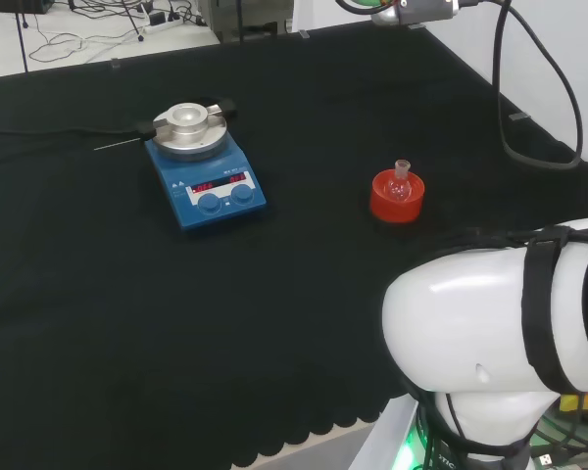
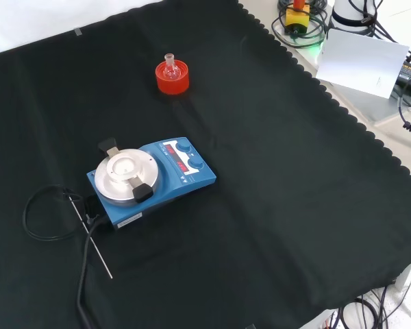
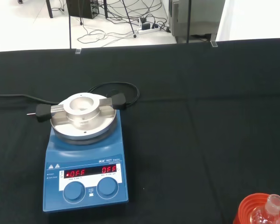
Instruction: Pick up the round-bottom flask.
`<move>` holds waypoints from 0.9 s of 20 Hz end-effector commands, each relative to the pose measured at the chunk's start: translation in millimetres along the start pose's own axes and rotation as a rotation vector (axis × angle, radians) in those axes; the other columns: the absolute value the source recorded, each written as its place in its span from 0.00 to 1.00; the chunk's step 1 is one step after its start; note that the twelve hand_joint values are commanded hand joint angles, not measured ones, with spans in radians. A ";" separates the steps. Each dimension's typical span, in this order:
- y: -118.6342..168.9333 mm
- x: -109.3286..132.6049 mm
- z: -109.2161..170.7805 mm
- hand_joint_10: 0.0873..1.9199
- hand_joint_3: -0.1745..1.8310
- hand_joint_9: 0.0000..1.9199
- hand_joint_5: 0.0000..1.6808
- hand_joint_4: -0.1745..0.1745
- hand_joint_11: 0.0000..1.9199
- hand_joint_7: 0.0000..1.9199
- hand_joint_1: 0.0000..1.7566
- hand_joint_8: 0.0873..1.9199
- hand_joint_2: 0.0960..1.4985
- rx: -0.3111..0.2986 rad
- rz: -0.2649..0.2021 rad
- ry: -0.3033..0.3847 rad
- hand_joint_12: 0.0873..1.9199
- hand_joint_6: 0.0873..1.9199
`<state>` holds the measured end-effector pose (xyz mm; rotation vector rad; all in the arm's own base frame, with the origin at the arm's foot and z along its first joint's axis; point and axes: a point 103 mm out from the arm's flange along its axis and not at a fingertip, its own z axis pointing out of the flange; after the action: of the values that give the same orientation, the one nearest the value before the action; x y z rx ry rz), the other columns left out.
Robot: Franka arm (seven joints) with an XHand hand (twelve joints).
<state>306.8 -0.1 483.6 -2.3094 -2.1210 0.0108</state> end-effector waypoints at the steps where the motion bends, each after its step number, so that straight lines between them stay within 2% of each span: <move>1: -0.2 -5.6 0.5 0.34 0.34 0.11 0.19 0.43 0.01 0.04 0.14 0.31 0.71 -0.008 0.002 -0.002 0.68 0.19; 3: -0.7 -16.7 1.6 0.33 0.28 0.10 0.19 0.45 0.00 0.04 0.06 0.29 0.80 -0.004 0.006 0.003 0.67 0.15; 7: -1.5 -34.9 4.4 0.33 0.25 0.10 0.19 0.45 0.00 0.04 0.04 0.28 0.83 0.010 0.022 0.009 0.67 0.14; 8: 1.4 -10.7 2.7 0.33 0.25 0.10 0.19 0.45 0.00 0.04 0.04 0.28 0.83 0.015 0.022 -0.015 0.67 0.14; 10: 3.0 -5.6 5.2 0.33 0.25 0.10 0.19 0.45 0.00 0.04 0.04 0.28 0.84 0.023 0.027 -0.009 0.67 0.14; 14: 2.5 -33.7 20.6 0.33 0.25 0.10 0.19 0.45 0.00 0.04 0.04 0.28 0.84 0.041 0.047 0.018 0.67 0.14; 15: 4.8 -26.5 24.7 0.33 0.25 0.10 0.19 0.45 0.00 0.04 0.04 0.28 0.84 0.052 0.063 0.012 0.67 0.13; 16: 5.0 -31.8 28.8 0.33 0.24 0.10 0.19 0.45 0.00 0.04 0.04 0.28 0.84 0.057 0.074 0.017 0.67 0.13; 18: 3.8 -51.6 37.1 0.33 0.24 0.10 0.19 0.45 0.00 0.04 0.04 0.28 0.84 0.064 0.097 0.032 0.67 0.13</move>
<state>308.3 -20.1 468.9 -2.3273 -2.0656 0.0405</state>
